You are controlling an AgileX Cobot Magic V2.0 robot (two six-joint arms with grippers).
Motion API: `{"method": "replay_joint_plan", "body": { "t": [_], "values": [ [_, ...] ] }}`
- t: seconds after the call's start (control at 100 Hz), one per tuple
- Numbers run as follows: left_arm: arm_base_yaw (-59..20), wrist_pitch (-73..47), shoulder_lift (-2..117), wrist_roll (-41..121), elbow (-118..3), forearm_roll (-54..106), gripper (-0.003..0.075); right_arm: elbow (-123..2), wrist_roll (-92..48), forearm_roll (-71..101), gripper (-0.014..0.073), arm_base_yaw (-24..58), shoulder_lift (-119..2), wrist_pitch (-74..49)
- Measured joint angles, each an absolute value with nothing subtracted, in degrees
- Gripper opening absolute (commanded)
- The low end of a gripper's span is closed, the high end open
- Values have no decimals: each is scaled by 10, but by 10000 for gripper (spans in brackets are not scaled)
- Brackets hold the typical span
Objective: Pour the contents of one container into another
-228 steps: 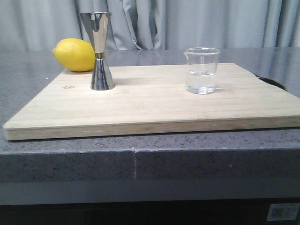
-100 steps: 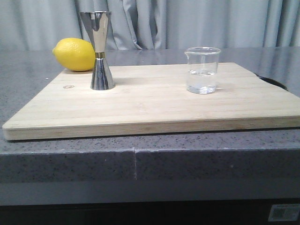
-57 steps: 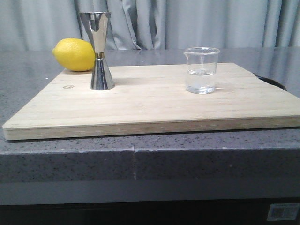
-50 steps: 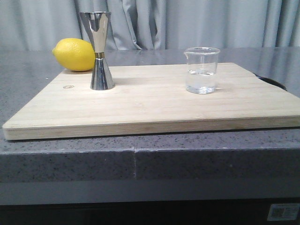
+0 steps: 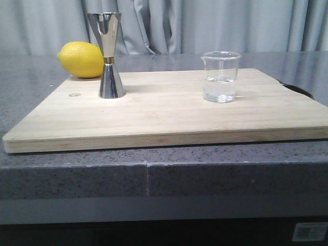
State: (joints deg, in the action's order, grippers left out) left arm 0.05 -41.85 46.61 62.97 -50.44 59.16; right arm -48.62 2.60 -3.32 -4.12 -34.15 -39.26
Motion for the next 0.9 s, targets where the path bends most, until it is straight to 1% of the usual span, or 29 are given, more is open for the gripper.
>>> {"method": "replay_joint_plan", "body": {
  "t": [0.11, 0.23, 0.29, 0.36, 0.43, 0.5, 0.55, 0.57, 0.62, 0.69, 0.76, 0.8, 0.81, 0.83, 0.84, 0.85, 0.88, 0.9],
  "values": [
    [-1, -443, 492, 695, -504, 611, -18, -497, 20, -34, -44, -41, -365, -393],
    [-1, -456, 518, 721, -504, 618, -18, -497, 16, -34, -39, -41, -375, -389],
    [-1, -456, 529, 723, -504, 623, -18, -497, 16, -34, -22, -41, -376, -388],
    [-1, -455, 540, 724, -504, 627, -18, -497, 15, -34, 25, -41, -377, -386],
    [-1, -453, 545, 724, -504, 634, -18, -497, 15, -34, 110, -41, -377, -382],
    [-1, -451, 547, 724, -504, 646, -17, -497, 15, -34, 230, -41, -377, -374],
    [-1, -451, 547, 725, -504, 659, -11, -497, 15, -34, 343, -41, -377, -368],
    [-1, -451, 547, 725, -504, 666, -4, -497, 15, -34, 372, -41, -377, -366],
    [-1, -451, 547, 725, -504, 681, 24, -497, 15, -34, 482, -41, -377, -358],
    [-1, -451, 547, 725, -504, 694, 96, -497, 15, -34, 588, -41, -377, -349],
    [-1, -452, 547, 725, -504, 699, 216, -497, 15, -34, 641, -41, -378, -342],
    [-1, -454, 547, 726, -504, 700, 315, -497, 15, -34, 648, -41, -380, -340],
    [-1, -454, 547, 726, -504, 701, 353, -497, 15, -34, 648, -41, -381, -340],
    [-1, -454, 547, 726, -504, 701, 393, -497, 15, -34, 648, -41, -381, -339],
    [-1, -455, 547, 726, -504, 701, 433, -497, 15, -34, 648, -41, -382, -339],
    [-1, -455, 547, 726, -504, 702, 454, -497, 15, -34, 648, -41, -382, -339],
    [-1, -455, 547, 726, -504, 702, 556, -497, 15, -34, 648, -41, -385, -339],
    [-1, -456, 547, 726, -504, 702, 594, -497, 15, -34, 648, -41, -386, -339]
  ]
}}
